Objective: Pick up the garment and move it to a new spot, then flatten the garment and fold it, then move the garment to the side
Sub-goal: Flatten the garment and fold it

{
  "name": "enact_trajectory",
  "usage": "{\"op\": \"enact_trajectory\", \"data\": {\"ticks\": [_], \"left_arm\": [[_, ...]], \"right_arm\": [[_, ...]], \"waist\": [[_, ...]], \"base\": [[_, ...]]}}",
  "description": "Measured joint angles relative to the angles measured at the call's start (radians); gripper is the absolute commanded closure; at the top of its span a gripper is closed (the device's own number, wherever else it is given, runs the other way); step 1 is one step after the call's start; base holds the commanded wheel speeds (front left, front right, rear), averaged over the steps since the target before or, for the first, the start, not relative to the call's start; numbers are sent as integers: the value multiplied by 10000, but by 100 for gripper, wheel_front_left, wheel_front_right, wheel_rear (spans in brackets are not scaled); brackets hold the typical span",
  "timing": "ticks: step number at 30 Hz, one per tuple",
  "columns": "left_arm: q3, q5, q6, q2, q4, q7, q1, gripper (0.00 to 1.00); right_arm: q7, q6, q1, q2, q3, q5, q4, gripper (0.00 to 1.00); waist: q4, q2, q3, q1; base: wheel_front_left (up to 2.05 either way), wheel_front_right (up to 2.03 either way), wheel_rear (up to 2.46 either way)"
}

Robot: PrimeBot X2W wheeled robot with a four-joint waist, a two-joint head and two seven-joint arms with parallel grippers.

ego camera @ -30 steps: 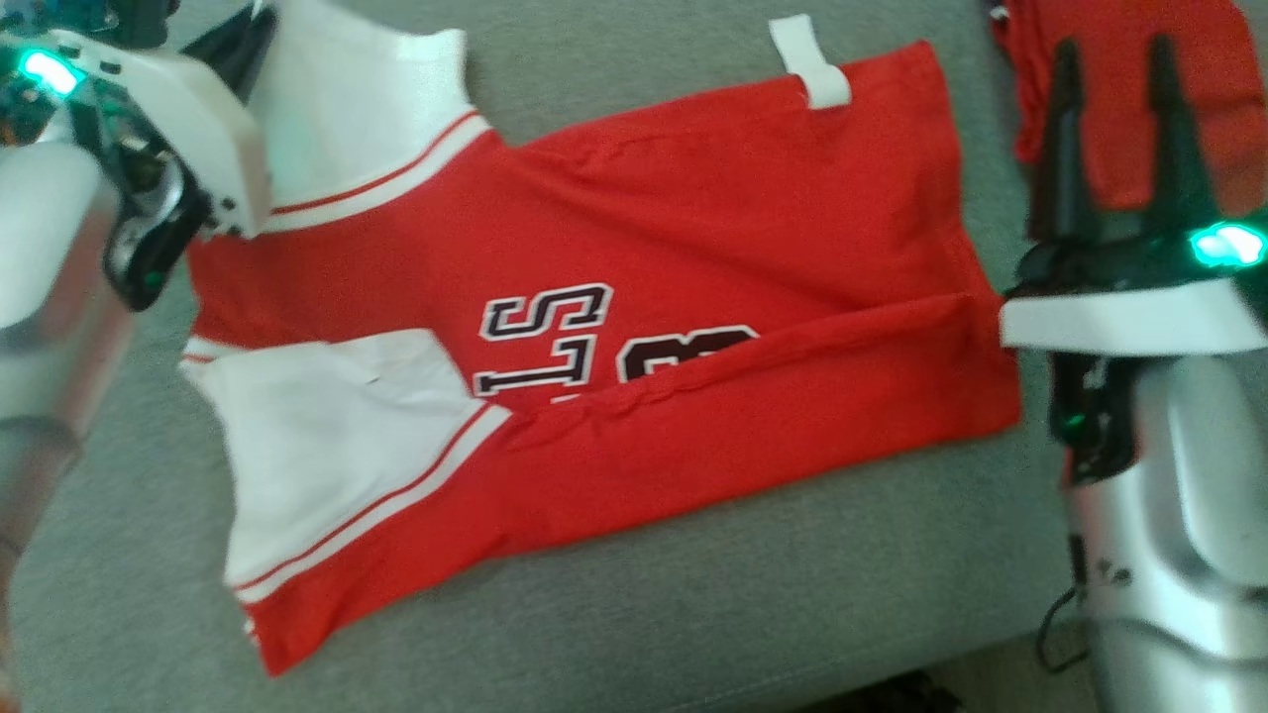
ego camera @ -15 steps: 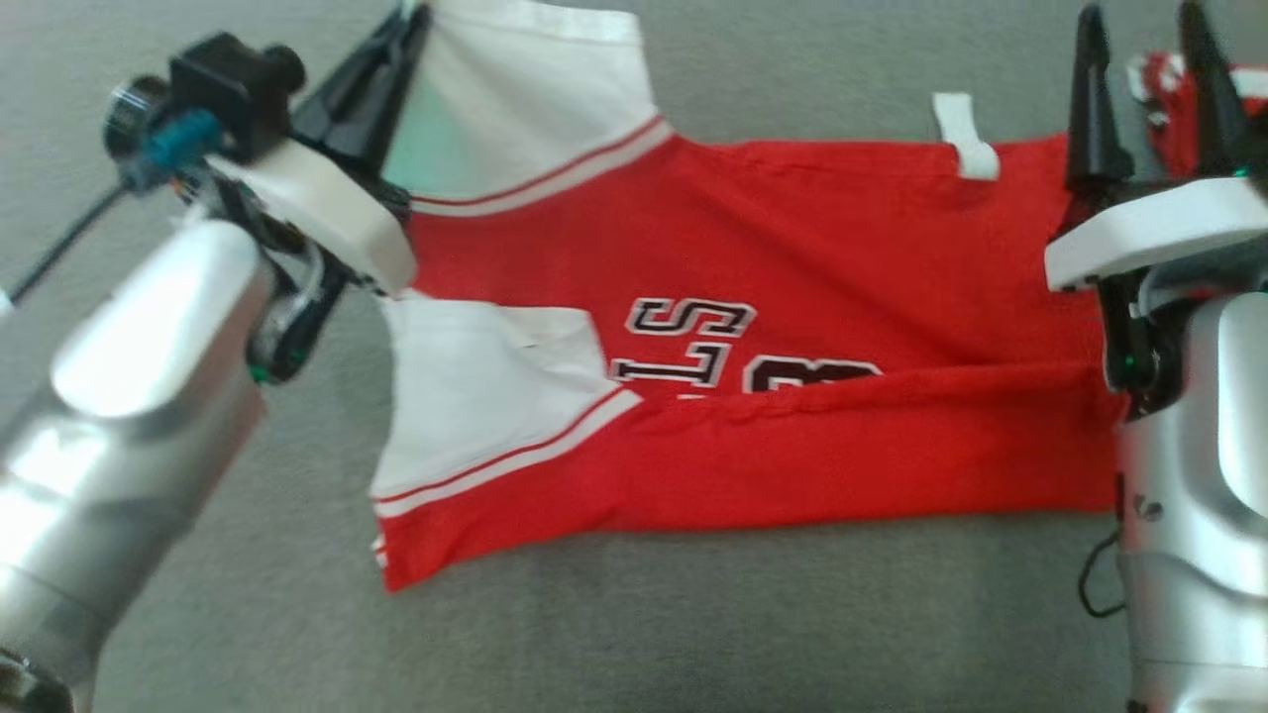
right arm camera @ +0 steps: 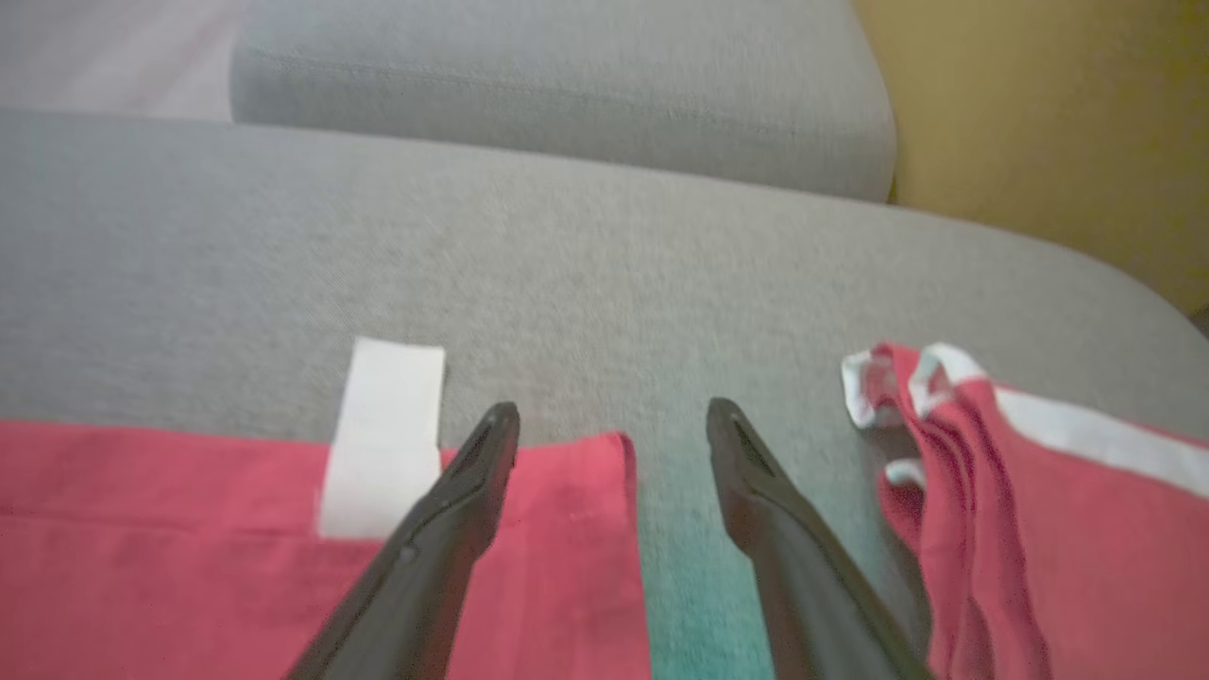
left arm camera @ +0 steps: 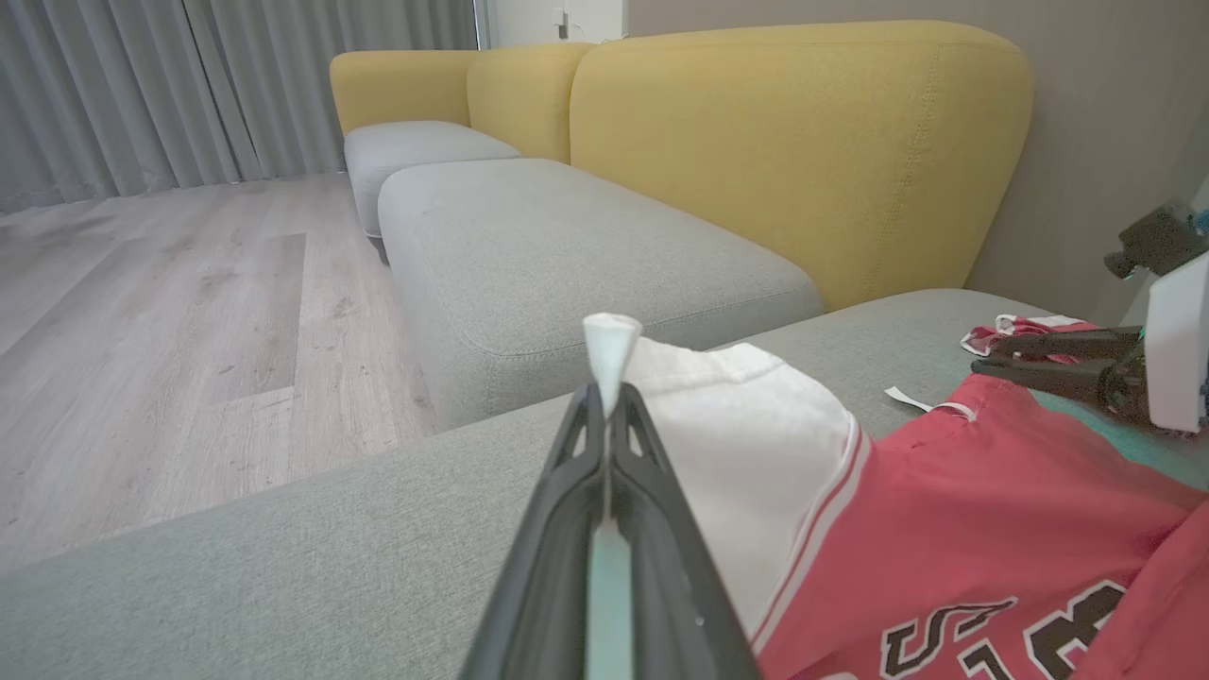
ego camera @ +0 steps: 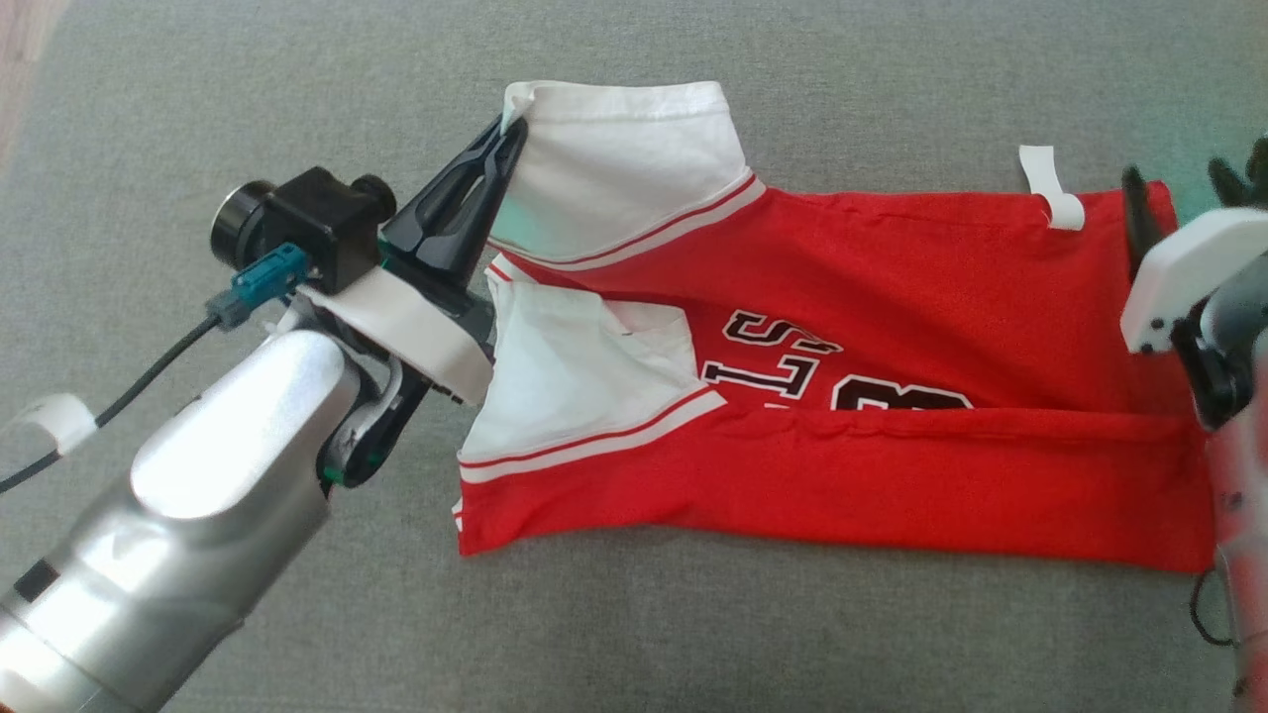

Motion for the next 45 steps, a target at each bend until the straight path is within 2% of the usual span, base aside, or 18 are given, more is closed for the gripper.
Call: {"op": "enact_trajectory", "data": {"ticks": [7, 17, 18, 19, 23, 33, 40, 45], "left_arm": [[-17, 0, 54, 4, -199, 119, -8, 100], [-36, 2, 79, 40, -278, 226, -214, 100], [-44, 2, 79, 40, -276, 307, -269, 100], [-46, 2, 81, 44, -267, 347, -322, 100], [-40, 2, 211, 130, 73, 558, -434, 100], [328, -123, 268, 322, 1367, 560, -1088, 100], [487, -56, -360, 157, 2911, 514, -2689, 100], [539, 303, -692, -221, 4151, -142, -3583, 100]], "right_arm": [[541, 0, -21, -73, -13, -169, 759, 0], [627, 0, -749, -182, 506, -151, 1281, 0], [694, 0, -842, -209, 531, -132, 1352, 58], [752, 0, -938, -244, 585, -90, 1419, 100], [648, 0, -1240, -184, 464, 305, 1701, 100], [-1252, 0, -2052, 221, 334, 1651, 1166, 100], [-1942, 0, -2937, 286, 614, 2406, 784, 100], [-2385, 0, -3583, 362, 779, 2499, 953, 100]], "waist": [[-11, 0, 83, 0], [-83, 0, 434, 0], [-89, 0, 464, 0], [-103, 0, 487, 0], [-264, 0, 529, 1], [-893, 0, 469, 0], [-1142, 0, 850, 1], [-1271, 0, 1147, 2]], "base": [[0, 0, 0], [0, 0, 0], [0, 0, 0], [0, 0, 0], [0, 0, 0], [0, 0, 0], [0, 0, 0], [0, 0, 0]]}}
